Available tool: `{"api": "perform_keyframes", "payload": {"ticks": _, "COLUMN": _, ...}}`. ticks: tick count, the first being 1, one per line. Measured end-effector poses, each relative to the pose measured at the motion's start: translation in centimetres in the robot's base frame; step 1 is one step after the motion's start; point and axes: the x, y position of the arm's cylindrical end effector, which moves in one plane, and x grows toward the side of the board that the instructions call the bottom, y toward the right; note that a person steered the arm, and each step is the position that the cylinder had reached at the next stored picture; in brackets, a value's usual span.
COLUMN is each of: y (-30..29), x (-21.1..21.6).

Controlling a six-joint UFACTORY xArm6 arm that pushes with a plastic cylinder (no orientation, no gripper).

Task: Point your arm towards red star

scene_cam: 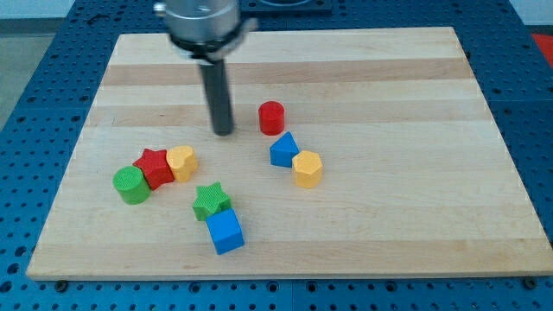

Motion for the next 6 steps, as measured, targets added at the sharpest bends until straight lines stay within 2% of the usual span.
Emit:
{"api": "perform_keyframes", "payload": {"ticks": 2, "y": -14.2, "x": 5.8}}
{"api": "perform_keyframes", "payload": {"ticks": 3, "y": -14.7, "x": 7.6}}
{"api": "perform_keyframes", "payload": {"ticks": 6, "y": -0.1, "x": 7.3}}
